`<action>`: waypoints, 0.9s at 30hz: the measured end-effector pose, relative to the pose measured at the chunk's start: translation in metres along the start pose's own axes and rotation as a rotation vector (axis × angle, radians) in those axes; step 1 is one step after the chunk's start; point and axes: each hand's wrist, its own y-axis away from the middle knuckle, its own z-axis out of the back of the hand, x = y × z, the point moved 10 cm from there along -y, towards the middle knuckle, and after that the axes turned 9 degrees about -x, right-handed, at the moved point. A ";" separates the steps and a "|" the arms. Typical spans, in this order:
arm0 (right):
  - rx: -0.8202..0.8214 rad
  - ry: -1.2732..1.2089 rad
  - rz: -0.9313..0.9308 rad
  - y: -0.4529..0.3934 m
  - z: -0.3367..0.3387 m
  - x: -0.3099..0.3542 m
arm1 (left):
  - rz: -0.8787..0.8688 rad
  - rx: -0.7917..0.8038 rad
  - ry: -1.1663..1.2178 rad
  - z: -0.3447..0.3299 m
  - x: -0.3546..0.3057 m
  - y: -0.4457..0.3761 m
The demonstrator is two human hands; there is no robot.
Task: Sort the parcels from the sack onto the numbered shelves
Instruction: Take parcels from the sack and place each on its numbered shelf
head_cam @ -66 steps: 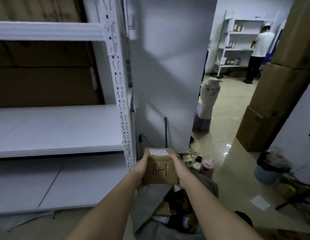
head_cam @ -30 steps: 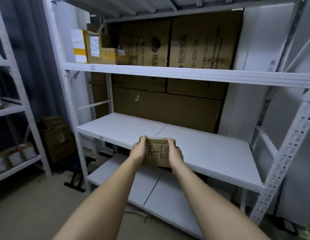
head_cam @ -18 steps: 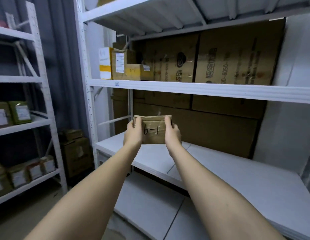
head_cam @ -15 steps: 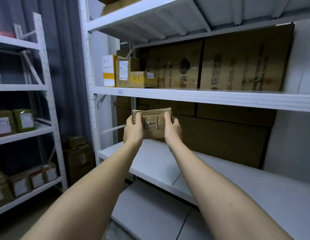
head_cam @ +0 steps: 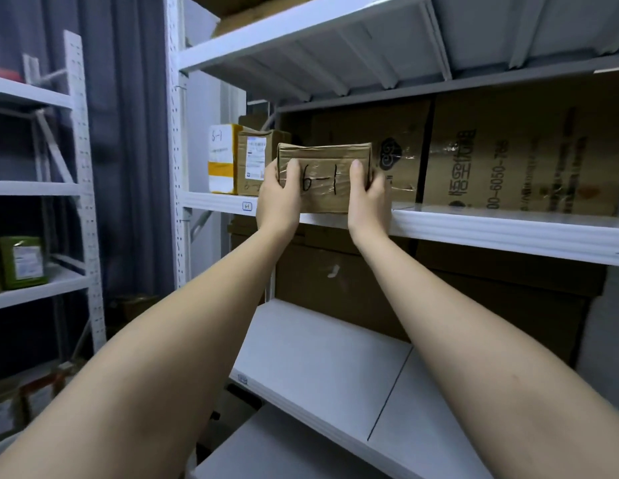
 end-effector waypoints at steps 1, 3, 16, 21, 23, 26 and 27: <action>-0.020 0.011 0.019 -0.006 -0.004 -0.001 | 0.008 0.029 0.024 -0.007 0.005 -0.008; -0.057 0.040 0.045 -0.016 -0.013 -0.006 | 0.025 0.091 0.064 -0.021 0.017 -0.026; -0.345 0.390 0.062 -0.059 -0.069 -0.043 | 0.096 0.508 0.133 -0.103 0.102 -0.120; -0.383 0.592 0.071 -0.070 -0.086 -0.047 | 0.032 0.564 0.044 -0.120 0.127 -0.146; -0.351 0.654 0.076 -0.075 -0.096 -0.048 | 0.012 0.580 0.010 -0.124 0.132 -0.156; -0.320 0.728 0.080 -0.082 -0.102 -0.051 | -0.040 0.607 -0.046 -0.131 0.137 -0.166; -0.317 0.735 0.085 -0.085 -0.103 -0.052 | -0.069 0.608 -0.064 -0.133 0.137 -0.169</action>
